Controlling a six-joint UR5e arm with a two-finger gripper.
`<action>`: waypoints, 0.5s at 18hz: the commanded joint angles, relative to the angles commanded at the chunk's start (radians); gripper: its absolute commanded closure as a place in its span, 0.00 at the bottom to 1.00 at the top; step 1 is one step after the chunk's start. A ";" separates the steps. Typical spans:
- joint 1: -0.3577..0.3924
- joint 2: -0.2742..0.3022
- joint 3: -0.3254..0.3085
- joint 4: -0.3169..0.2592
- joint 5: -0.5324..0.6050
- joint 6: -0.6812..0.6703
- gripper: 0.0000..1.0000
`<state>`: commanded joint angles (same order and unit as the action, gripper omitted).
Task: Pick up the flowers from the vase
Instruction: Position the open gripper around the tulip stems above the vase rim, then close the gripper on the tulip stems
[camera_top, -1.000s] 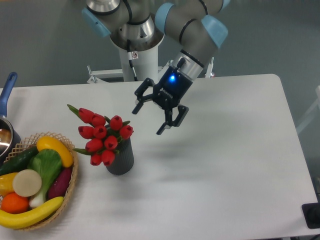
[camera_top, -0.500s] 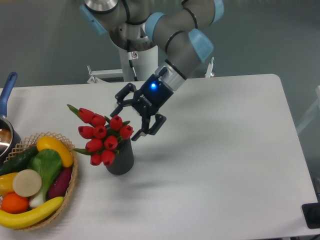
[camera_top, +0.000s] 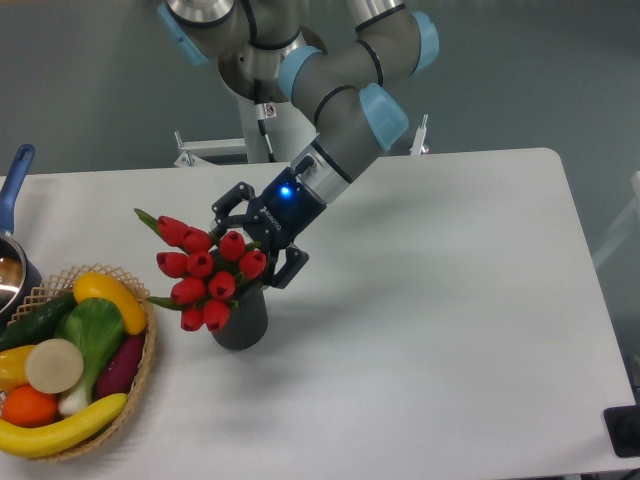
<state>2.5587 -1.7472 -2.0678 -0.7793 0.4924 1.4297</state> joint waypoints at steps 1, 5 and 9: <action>0.000 -0.002 0.005 -0.002 0.000 -0.002 0.13; -0.002 -0.006 0.008 0.000 0.000 -0.002 0.27; -0.002 -0.005 0.006 -0.002 0.000 -0.002 0.52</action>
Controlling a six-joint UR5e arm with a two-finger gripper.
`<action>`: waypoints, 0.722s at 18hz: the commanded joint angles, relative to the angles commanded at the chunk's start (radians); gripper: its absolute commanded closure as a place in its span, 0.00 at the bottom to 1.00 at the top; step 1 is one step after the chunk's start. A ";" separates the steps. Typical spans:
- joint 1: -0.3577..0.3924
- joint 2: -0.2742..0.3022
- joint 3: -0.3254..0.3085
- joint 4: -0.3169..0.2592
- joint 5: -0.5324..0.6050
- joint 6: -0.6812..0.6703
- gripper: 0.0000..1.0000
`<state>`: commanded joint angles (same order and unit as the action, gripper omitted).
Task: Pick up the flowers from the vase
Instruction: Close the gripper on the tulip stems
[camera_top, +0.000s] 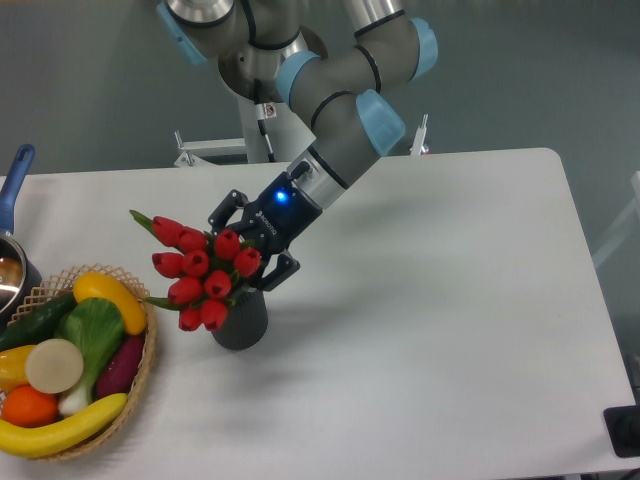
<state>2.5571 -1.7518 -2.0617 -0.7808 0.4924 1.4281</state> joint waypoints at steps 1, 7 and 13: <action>0.002 -0.002 0.000 0.000 0.000 0.000 0.55; 0.006 -0.002 0.002 0.000 -0.002 -0.002 0.64; 0.015 0.000 0.002 0.000 -0.006 -0.003 0.67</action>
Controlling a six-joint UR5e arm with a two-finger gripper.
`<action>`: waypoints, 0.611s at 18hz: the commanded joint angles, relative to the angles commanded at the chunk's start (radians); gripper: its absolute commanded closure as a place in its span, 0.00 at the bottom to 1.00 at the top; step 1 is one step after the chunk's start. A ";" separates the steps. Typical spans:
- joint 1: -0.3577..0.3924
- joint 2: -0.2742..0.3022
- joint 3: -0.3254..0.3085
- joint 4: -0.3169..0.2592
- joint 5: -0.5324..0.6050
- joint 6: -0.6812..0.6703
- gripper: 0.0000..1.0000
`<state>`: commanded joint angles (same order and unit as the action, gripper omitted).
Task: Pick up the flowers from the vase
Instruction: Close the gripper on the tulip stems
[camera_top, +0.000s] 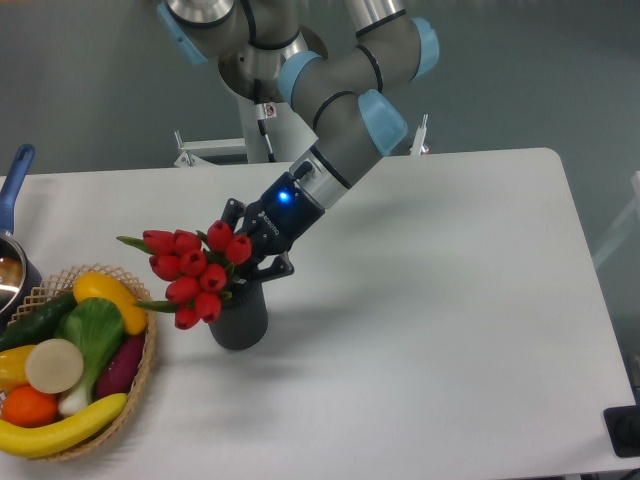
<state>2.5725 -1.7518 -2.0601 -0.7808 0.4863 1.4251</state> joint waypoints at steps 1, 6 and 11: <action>0.002 0.002 0.000 0.000 -0.009 0.000 0.66; 0.006 0.046 0.000 0.000 -0.032 -0.052 0.66; 0.009 0.080 0.020 0.000 -0.064 -0.123 0.65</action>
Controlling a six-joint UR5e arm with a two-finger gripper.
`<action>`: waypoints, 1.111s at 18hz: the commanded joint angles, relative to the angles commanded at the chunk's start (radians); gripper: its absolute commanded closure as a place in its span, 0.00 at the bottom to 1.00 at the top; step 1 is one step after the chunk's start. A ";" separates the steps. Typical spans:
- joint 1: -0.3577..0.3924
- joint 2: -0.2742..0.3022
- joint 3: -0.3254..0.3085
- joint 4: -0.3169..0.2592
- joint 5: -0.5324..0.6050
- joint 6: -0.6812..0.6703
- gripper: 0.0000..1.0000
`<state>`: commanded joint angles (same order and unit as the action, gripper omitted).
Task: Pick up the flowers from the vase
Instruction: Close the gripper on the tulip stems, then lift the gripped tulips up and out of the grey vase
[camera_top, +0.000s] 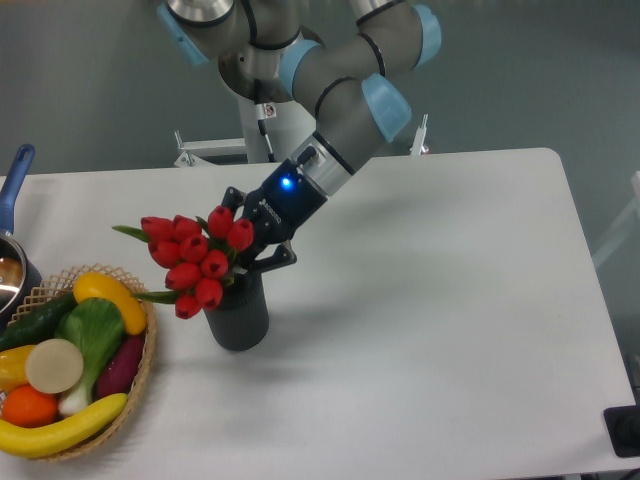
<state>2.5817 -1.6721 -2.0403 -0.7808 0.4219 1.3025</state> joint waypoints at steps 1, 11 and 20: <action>0.000 0.006 0.008 0.000 0.000 -0.020 0.65; 0.000 0.055 0.075 0.000 -0.031 -0.163 0.64; 0.003 0.084 0.166 0.000 -0.031 -0.304 0.63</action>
<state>2.5847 -1.5877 -1.8746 -0.7808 0.3912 0.9987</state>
